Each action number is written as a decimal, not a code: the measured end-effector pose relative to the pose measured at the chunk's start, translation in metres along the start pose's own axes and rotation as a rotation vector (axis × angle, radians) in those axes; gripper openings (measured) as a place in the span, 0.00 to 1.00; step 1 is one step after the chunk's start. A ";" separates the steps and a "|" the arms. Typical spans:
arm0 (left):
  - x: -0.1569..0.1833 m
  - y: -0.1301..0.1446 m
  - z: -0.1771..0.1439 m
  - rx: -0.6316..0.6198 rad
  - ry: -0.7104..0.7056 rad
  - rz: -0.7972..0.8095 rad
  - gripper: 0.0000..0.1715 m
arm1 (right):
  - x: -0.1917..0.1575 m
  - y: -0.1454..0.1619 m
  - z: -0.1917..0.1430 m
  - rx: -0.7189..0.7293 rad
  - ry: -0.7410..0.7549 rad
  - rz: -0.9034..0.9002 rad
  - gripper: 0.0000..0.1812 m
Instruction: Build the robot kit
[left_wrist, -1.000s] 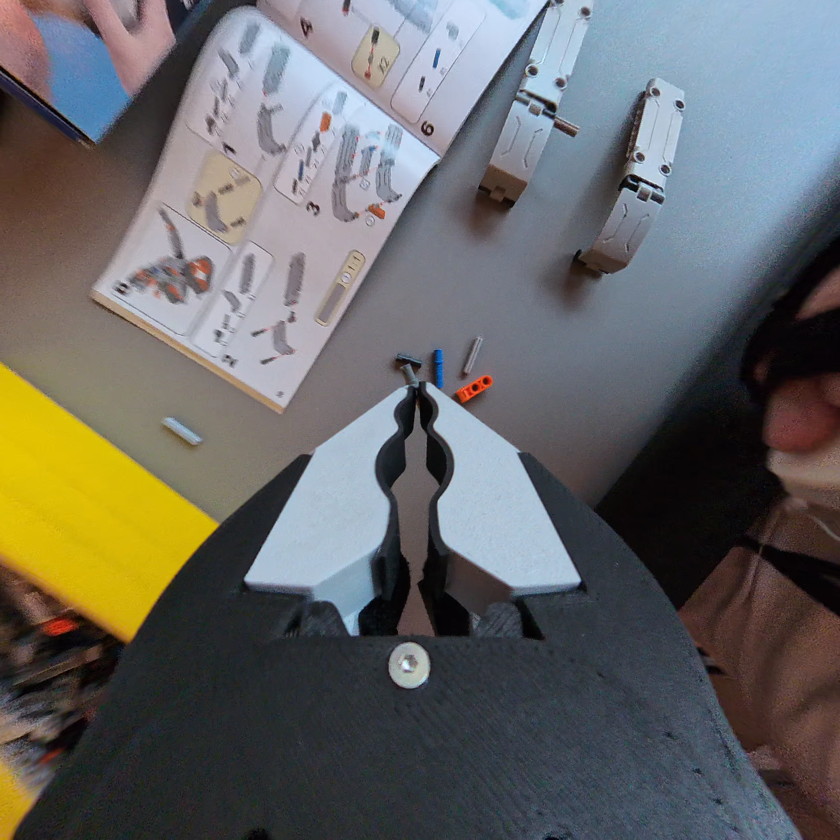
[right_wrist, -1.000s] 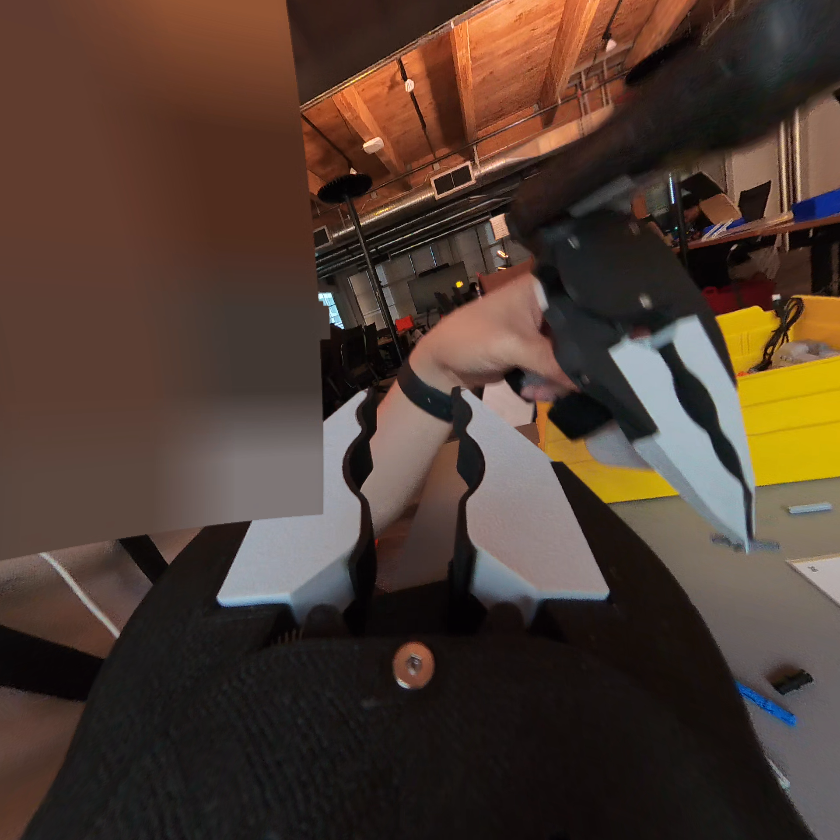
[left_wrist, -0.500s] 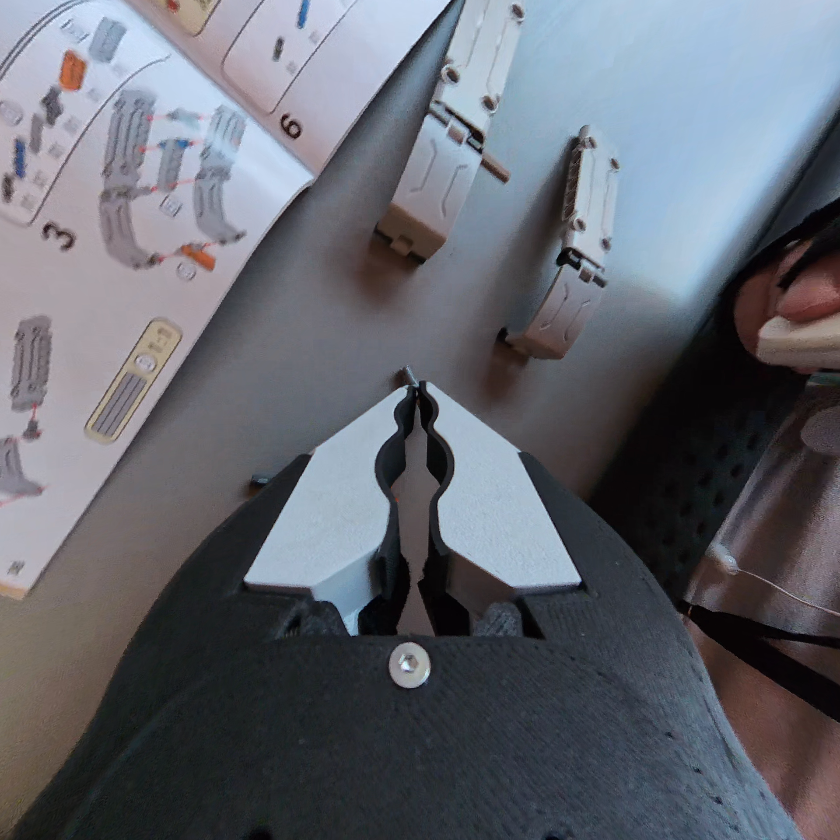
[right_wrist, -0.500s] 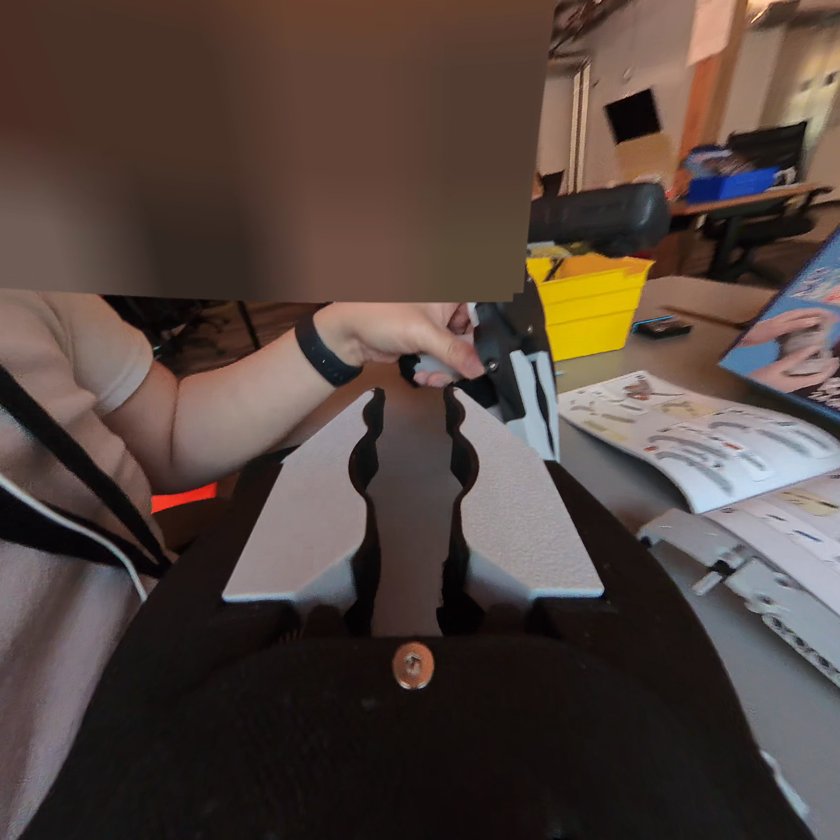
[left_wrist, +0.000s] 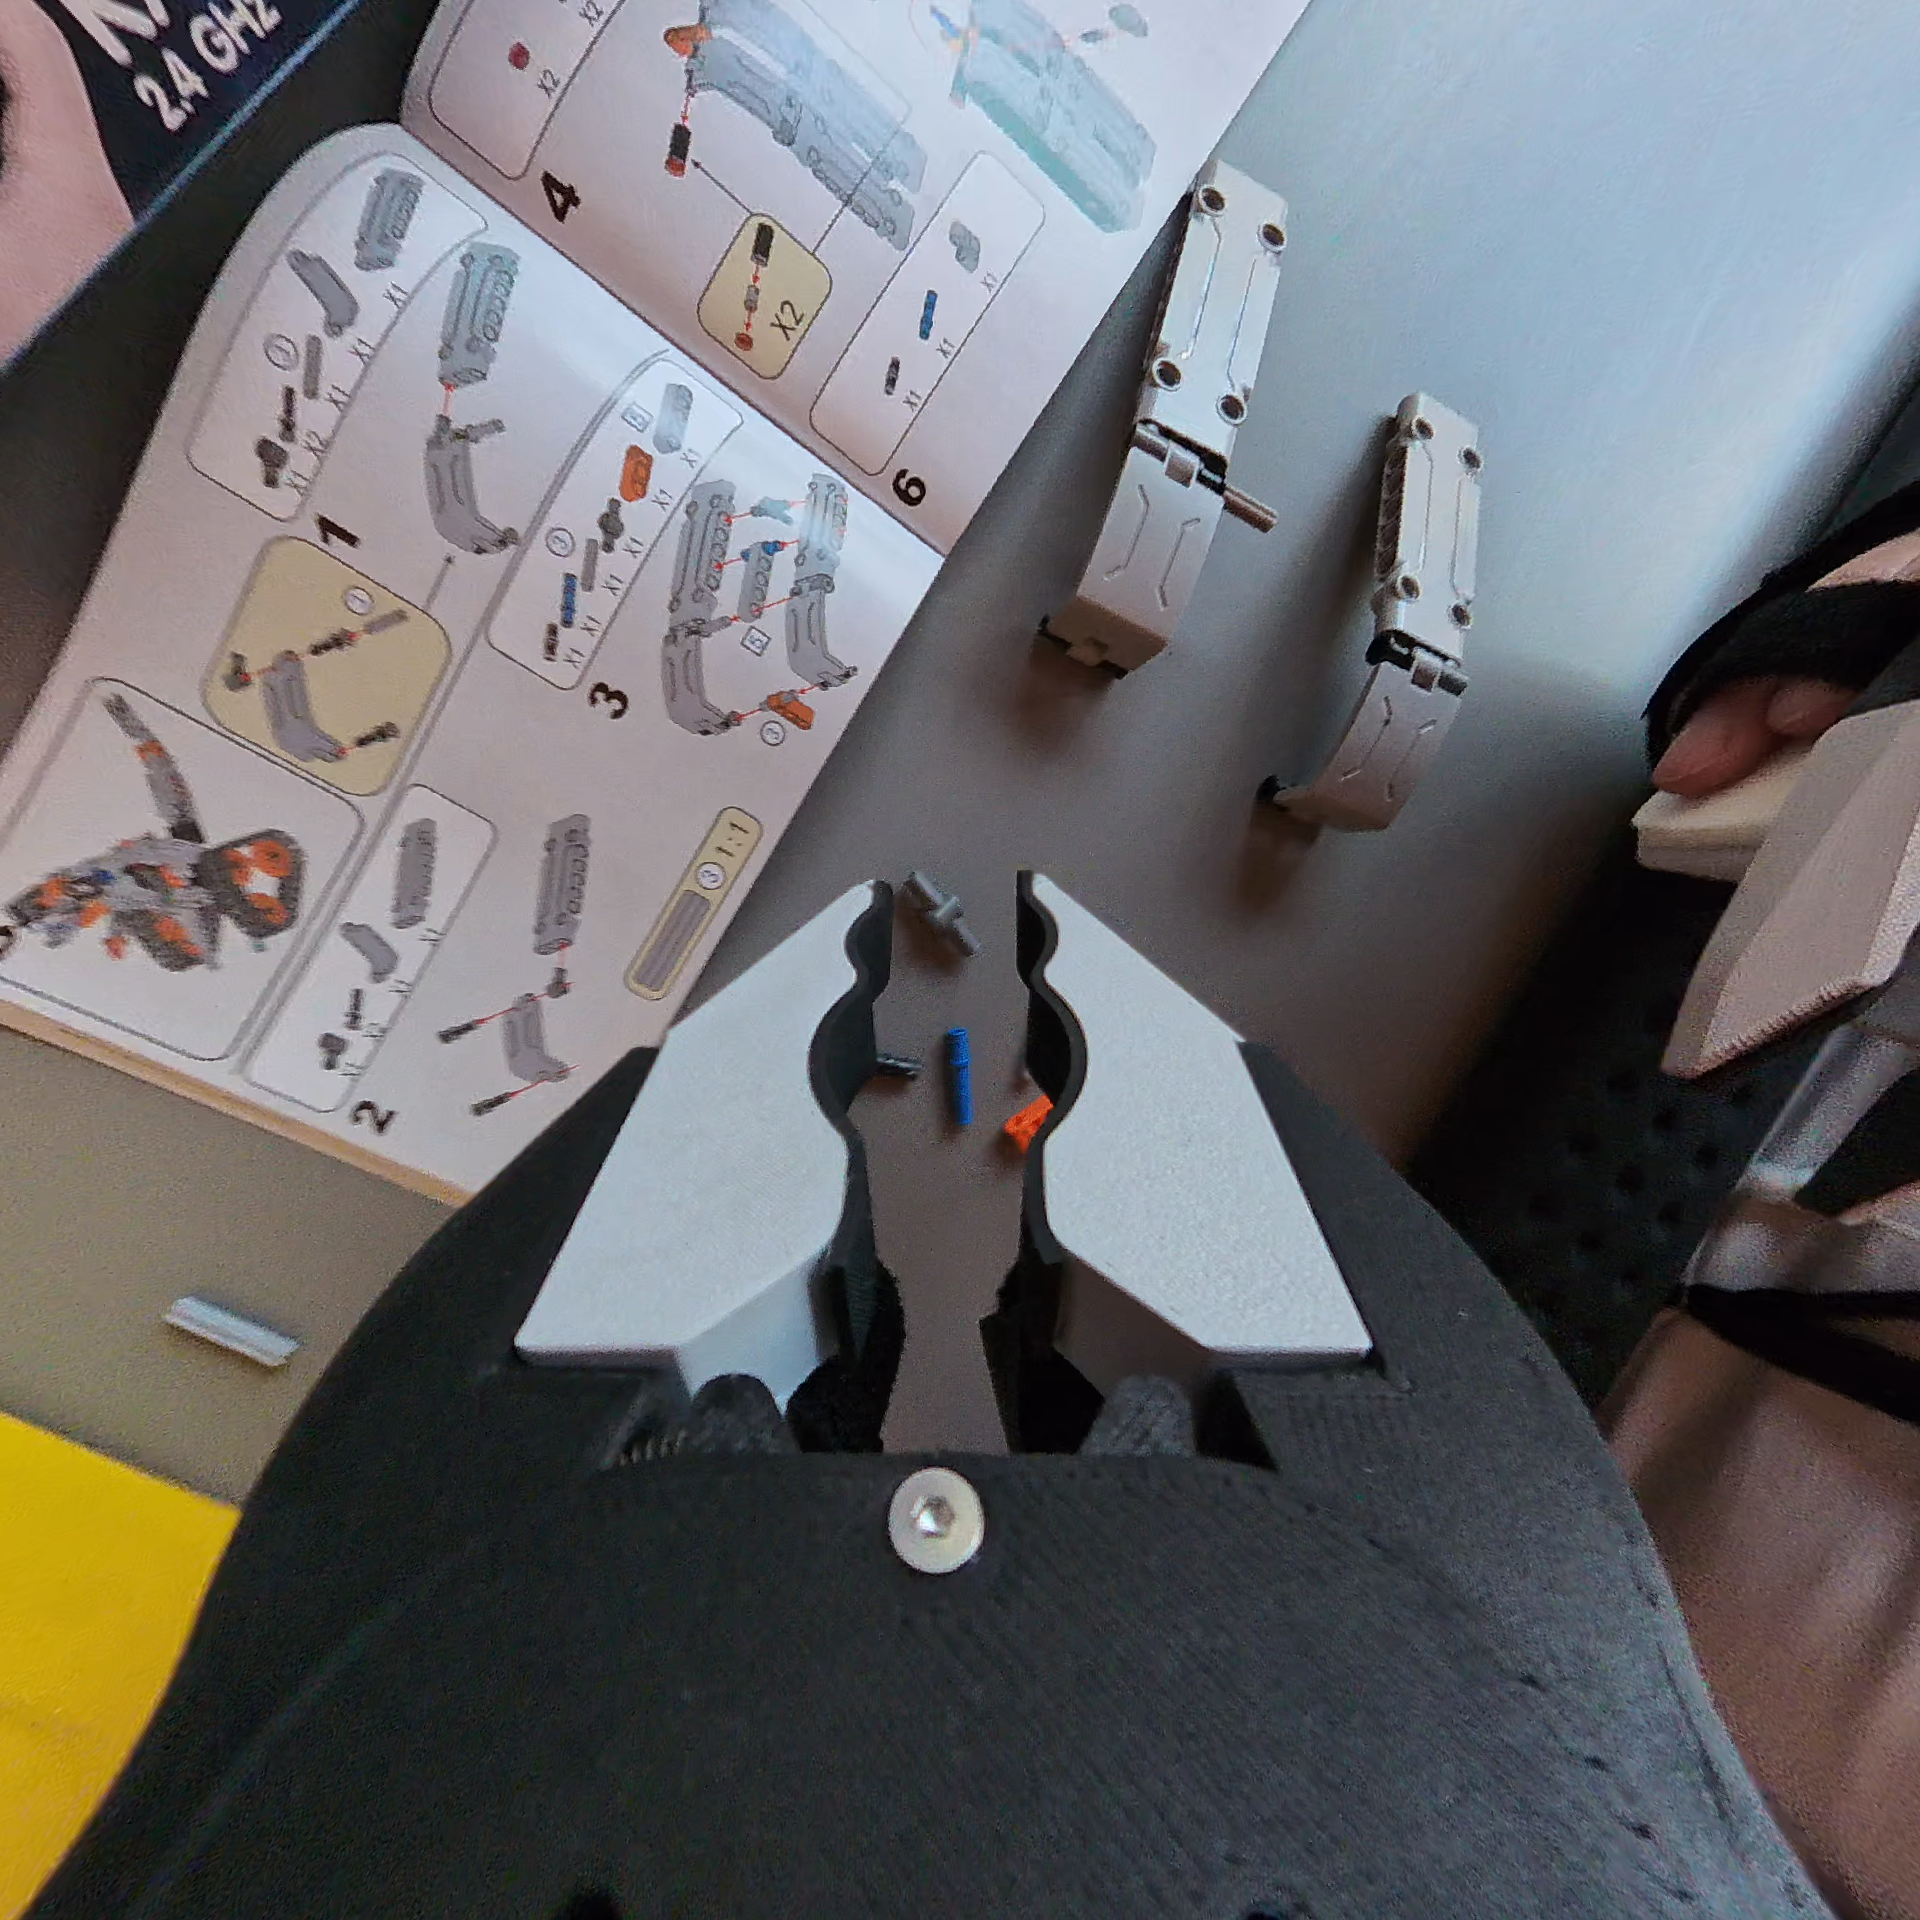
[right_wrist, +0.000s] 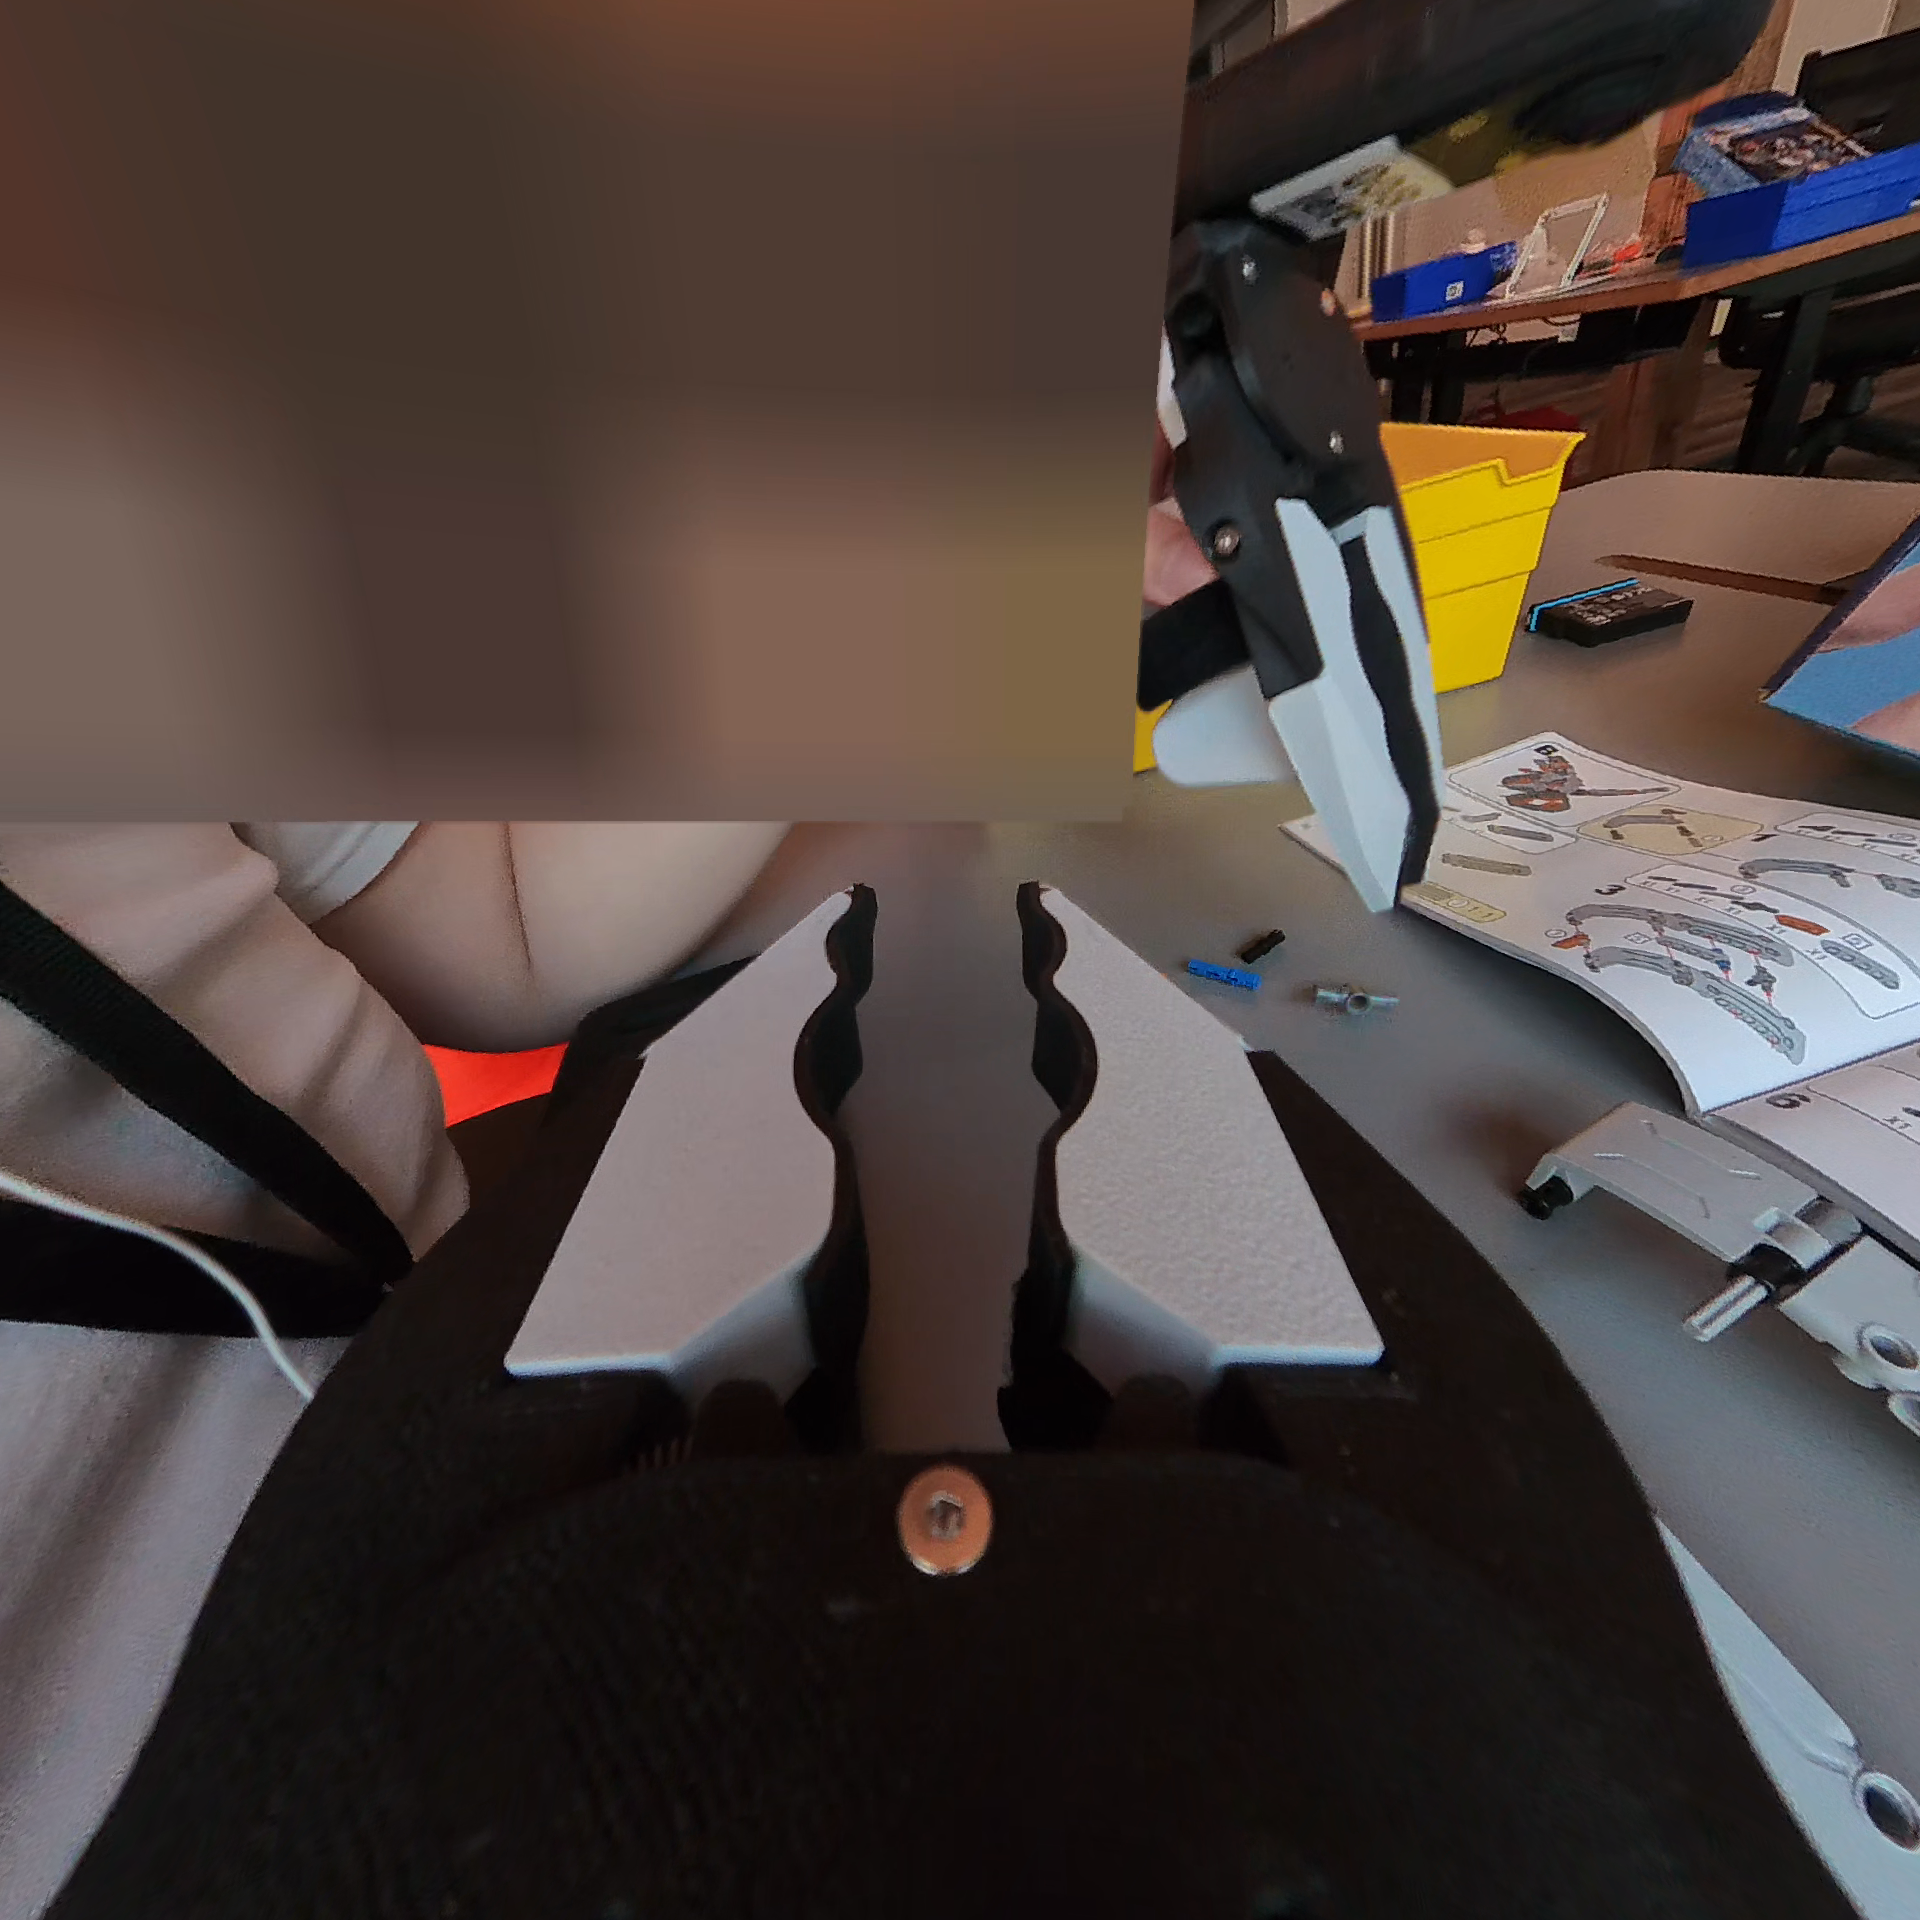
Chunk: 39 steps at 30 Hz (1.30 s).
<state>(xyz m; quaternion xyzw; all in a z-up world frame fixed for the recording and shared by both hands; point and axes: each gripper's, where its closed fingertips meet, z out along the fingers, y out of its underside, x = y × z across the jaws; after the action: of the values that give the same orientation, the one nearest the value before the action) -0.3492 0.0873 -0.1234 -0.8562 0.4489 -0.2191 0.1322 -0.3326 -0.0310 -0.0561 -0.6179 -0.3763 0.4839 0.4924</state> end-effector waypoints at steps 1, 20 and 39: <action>-0.005 0.000 -0.003 -0.011 -0.019 0.021 0.13 | 0.000 0.002 0.001 -0.010 0.004 -0.010 0.15; -0.044 -0.039 -0.119 0.106 -0.303 0.001 0.13 | 0.015 0.014 0.003 -0.069 0.076 -0.013 0.15; -0.081 -0.042 -0.183 0.356 -0.421 -0.186 0.17 | -0.016 0.019 0.060 -0.103 -0.119 0.065 0.08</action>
<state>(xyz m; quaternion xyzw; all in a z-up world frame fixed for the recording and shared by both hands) -0.4503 0.1727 0.0332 -0.8836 0.2859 -0.1232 0.3498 -0.3946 -0.0360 -0.0734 -0.6245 -0.4093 0.5153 0.4206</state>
